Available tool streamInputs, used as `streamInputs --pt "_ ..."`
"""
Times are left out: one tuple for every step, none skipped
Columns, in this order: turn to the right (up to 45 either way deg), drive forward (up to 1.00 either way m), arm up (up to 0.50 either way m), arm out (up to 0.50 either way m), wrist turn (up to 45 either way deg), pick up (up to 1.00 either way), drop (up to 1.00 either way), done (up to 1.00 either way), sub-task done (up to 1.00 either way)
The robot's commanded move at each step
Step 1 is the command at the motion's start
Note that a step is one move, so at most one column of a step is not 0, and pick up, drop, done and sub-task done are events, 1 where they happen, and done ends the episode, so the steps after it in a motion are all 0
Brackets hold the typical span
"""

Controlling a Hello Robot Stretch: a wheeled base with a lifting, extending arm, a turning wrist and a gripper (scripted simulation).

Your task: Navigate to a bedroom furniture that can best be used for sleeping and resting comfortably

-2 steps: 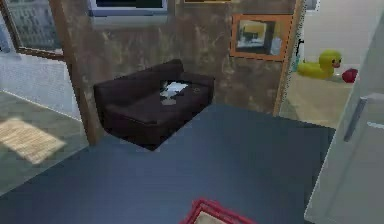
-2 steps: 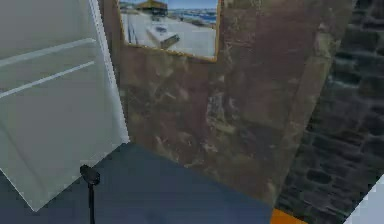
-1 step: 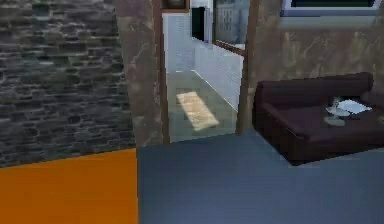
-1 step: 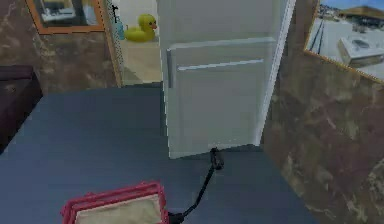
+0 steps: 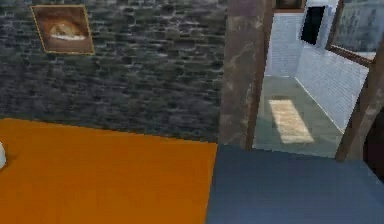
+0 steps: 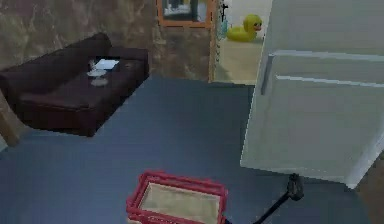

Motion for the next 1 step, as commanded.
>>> streamInputs --pt "0.0 0.60 0.00 0.00 0.0 0.00 0.00 0.00 0.00"
